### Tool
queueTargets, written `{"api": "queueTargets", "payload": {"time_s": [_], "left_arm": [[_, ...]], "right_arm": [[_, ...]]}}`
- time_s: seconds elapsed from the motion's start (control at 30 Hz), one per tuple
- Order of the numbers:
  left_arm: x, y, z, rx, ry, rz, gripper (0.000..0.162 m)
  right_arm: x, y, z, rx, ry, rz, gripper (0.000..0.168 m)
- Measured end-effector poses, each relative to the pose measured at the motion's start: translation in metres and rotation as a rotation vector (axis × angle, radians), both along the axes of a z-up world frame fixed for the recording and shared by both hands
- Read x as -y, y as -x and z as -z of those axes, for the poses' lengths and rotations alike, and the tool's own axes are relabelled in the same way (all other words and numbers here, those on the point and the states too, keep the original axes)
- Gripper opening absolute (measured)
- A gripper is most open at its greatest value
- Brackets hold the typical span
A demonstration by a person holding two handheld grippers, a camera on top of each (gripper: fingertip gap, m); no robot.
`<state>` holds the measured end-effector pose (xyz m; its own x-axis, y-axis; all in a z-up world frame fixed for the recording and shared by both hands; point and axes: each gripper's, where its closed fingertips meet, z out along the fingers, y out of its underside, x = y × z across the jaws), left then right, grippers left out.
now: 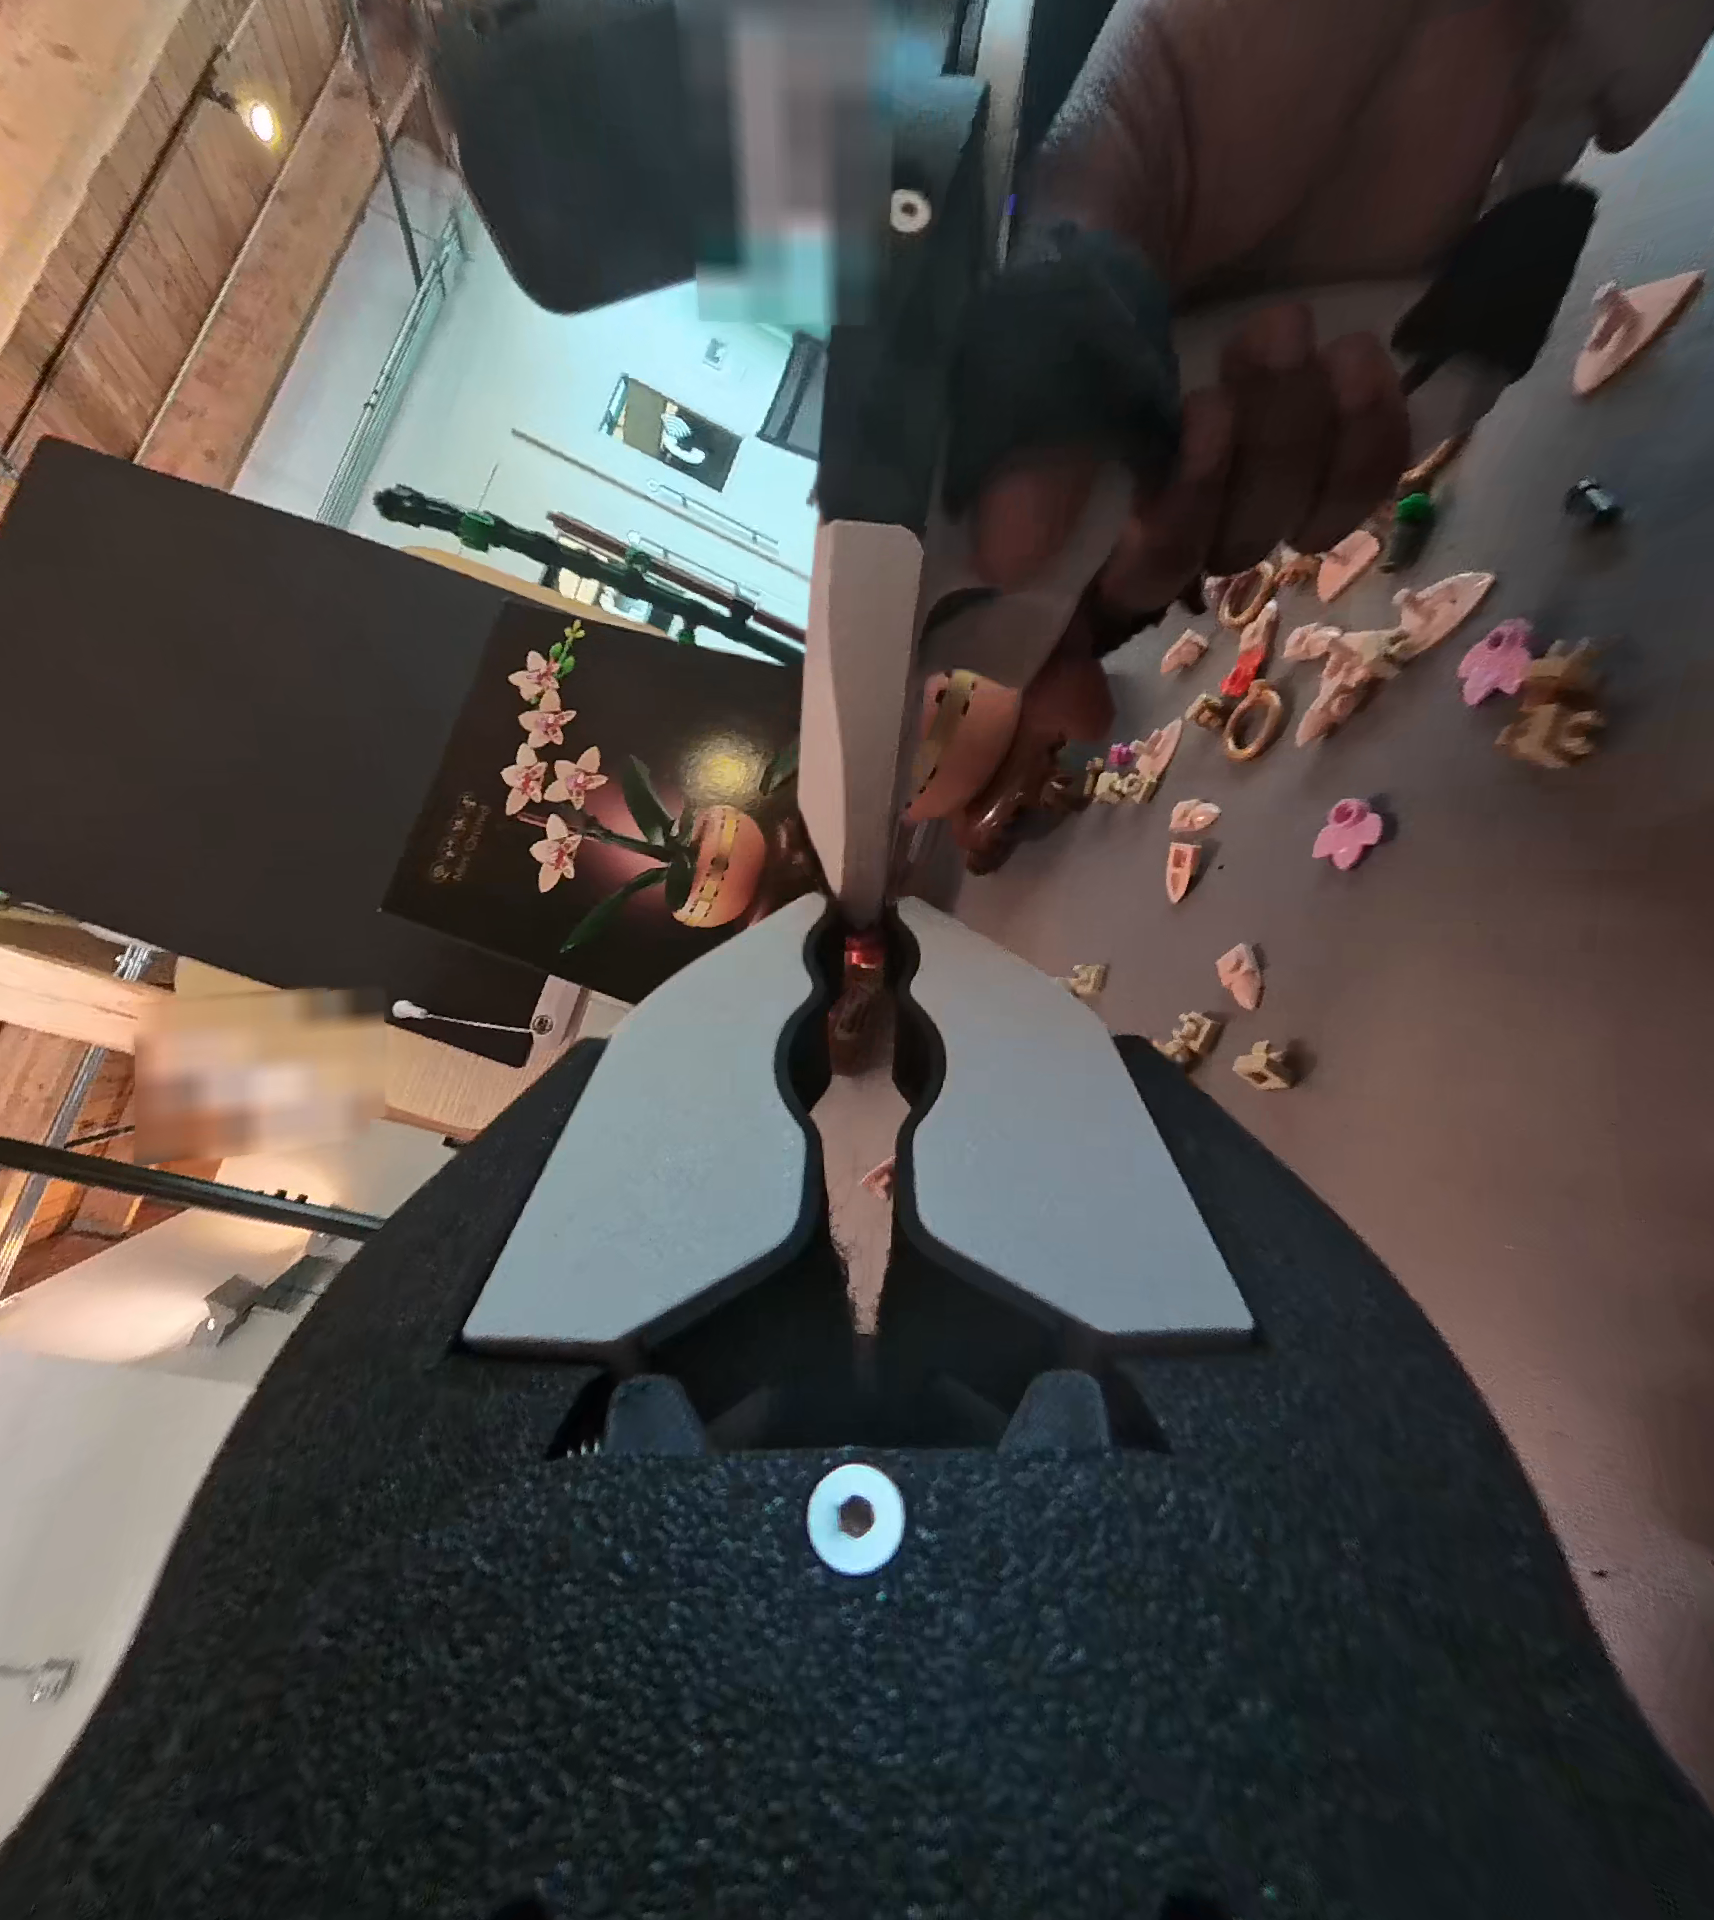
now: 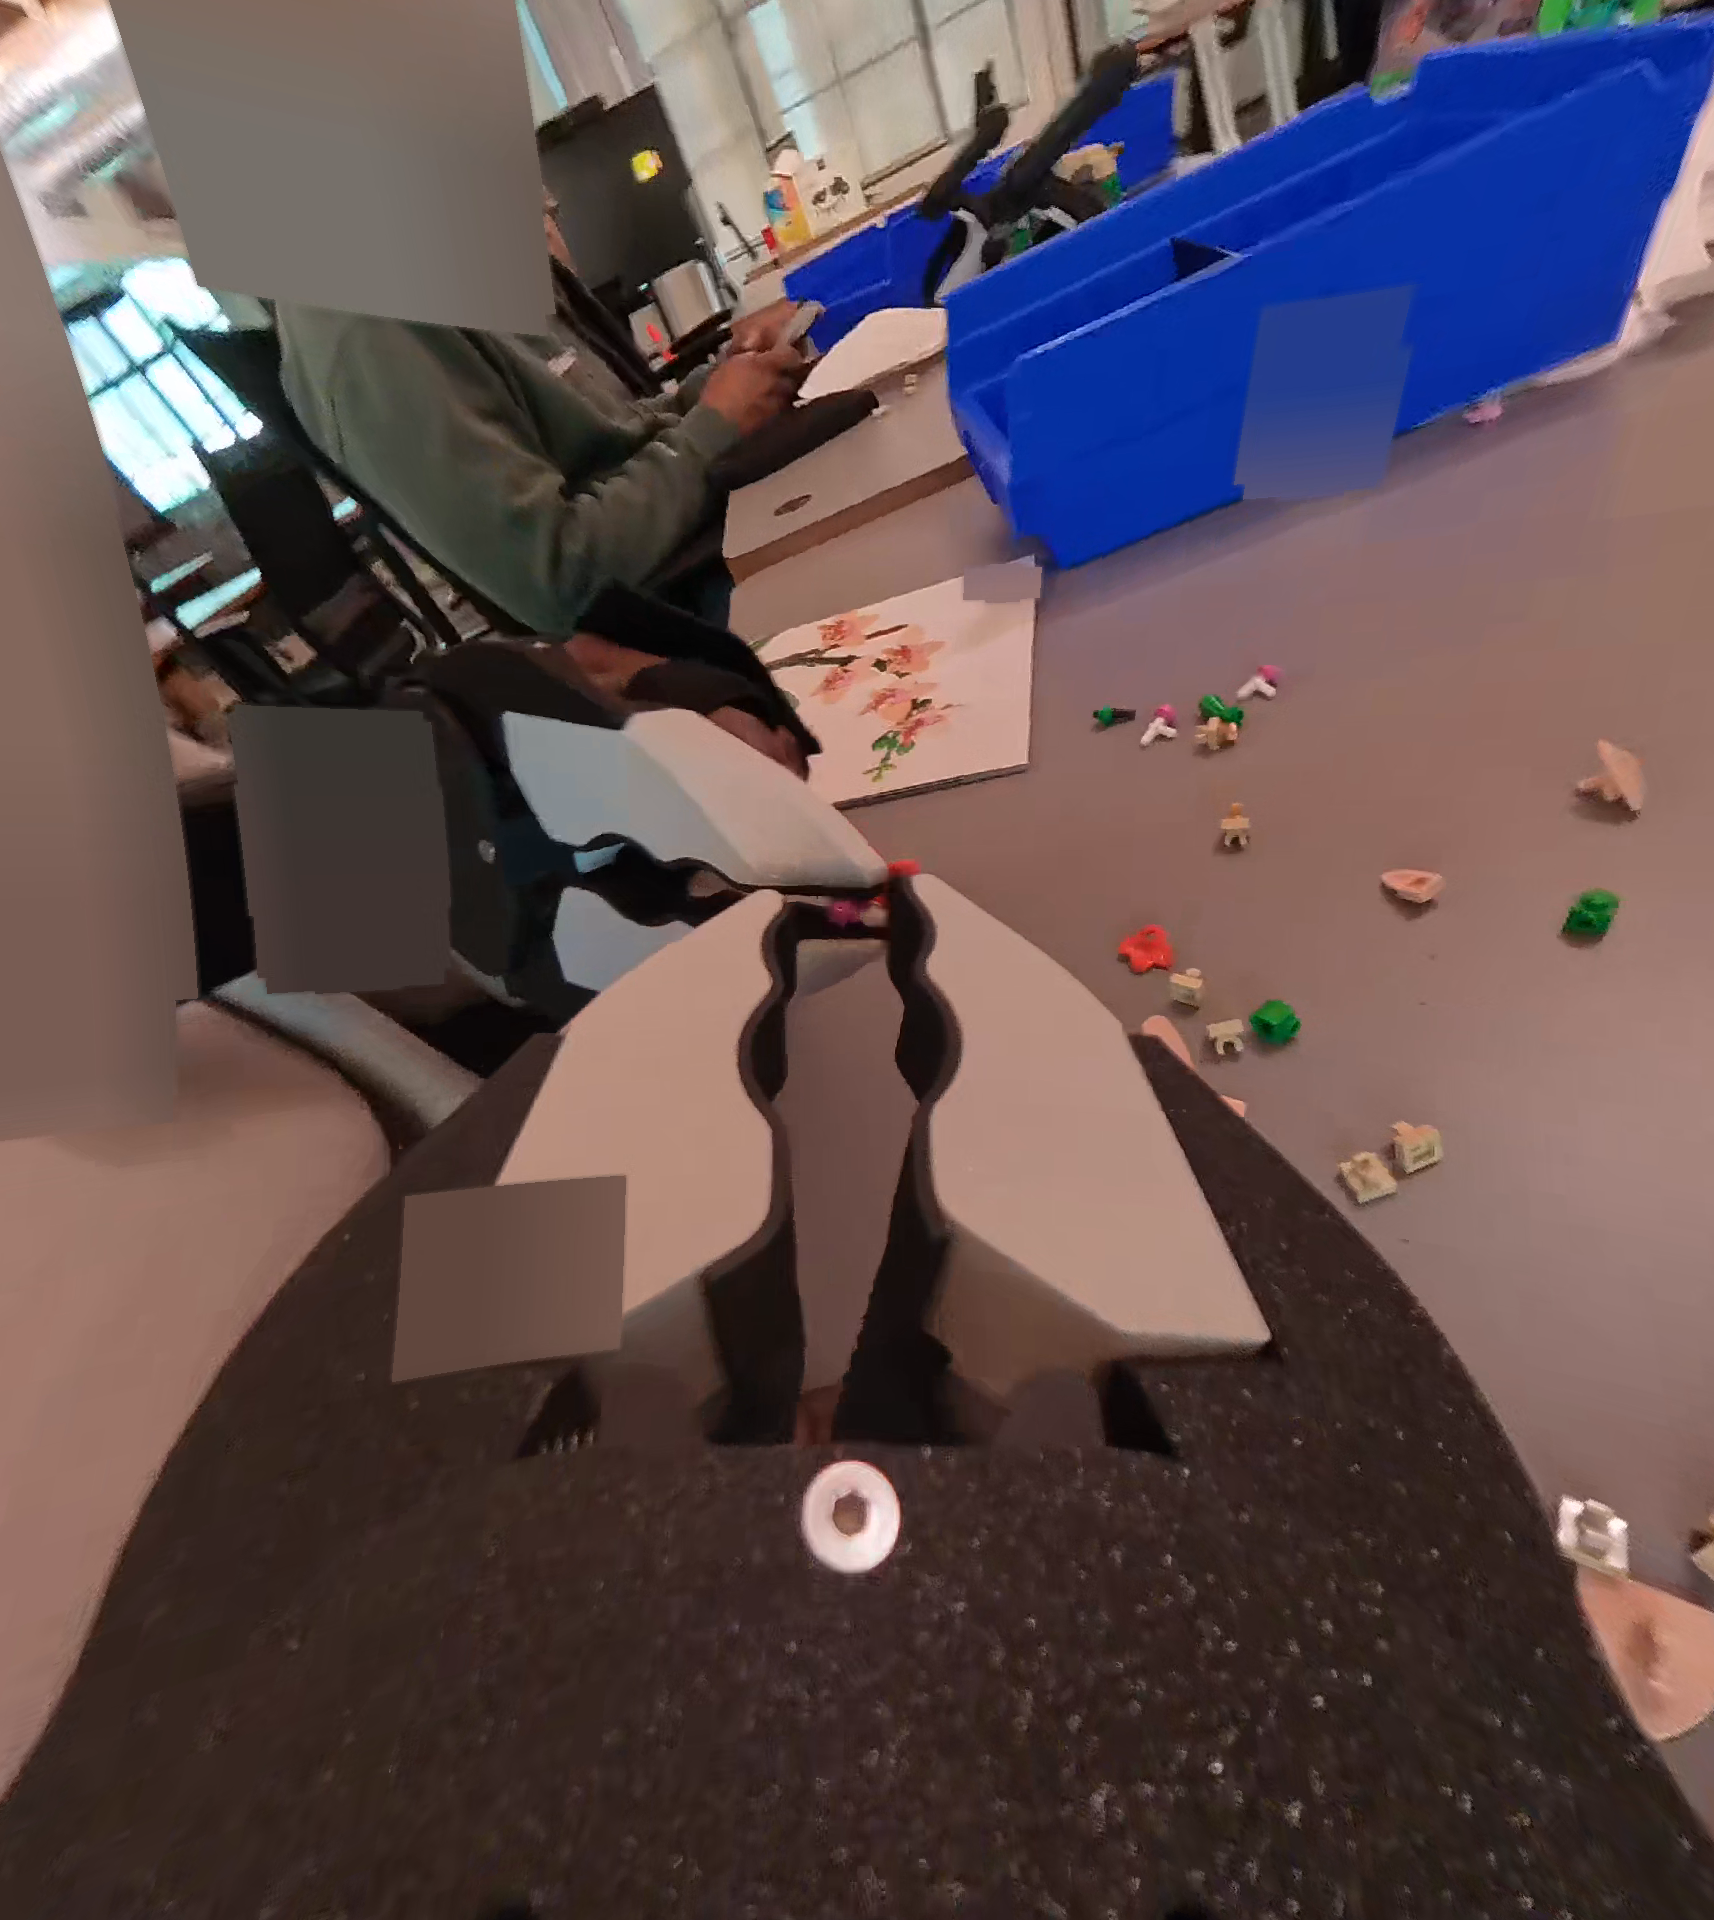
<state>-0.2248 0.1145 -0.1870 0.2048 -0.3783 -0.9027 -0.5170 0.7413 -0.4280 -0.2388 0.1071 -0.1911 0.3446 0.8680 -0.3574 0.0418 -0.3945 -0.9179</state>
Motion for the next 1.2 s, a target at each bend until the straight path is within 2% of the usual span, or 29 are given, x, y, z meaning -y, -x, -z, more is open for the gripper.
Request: {"api": "queueTargets", "payload": {"time_s": [0.13, 0.6, 0.93, 1.03, 1.1, 1.2], "left_arm": [[0.005, -0.002, 0.002, 0.009, 0.007, 0.032, 0.006], [0.001, -0.009, 0.007, 0.055, 0.066, 0.011, 0.006], [-0.002, -0.012, 0.001, 0.299, 0.435, 0.091, 0.006], [-0.001, -0.012, 0.0, 0.351, 0.54, 0.127, 0.006], [-0.01, -0.01, 0.014, 0.311, 0.569, 0.08, 0.006], [-0.002, -0.008, 0.005, 0.389, 0.567, 0.171, 0.006]], "right_arm": [[0.002, -0.002, 0.002, 0.015, -0.029, 0.0, 0.009], [-0.004, -0.012, 0.007, 0.071, -0.079, 0.088, 0.008], [-0.008, -0.016, -0.003, 0.02, -0.146, 0.144, 0.001], [-0.003, -0.014, -0.011, -0.066, -0.14, 0.111, 0.0], [0.007, -0.011, -0.028, -0.195, -0.134, 0.053, 0.0], [-0.004, -0.017, -0.013, -0.085, -0.085, 0.113, 0.0]]}}
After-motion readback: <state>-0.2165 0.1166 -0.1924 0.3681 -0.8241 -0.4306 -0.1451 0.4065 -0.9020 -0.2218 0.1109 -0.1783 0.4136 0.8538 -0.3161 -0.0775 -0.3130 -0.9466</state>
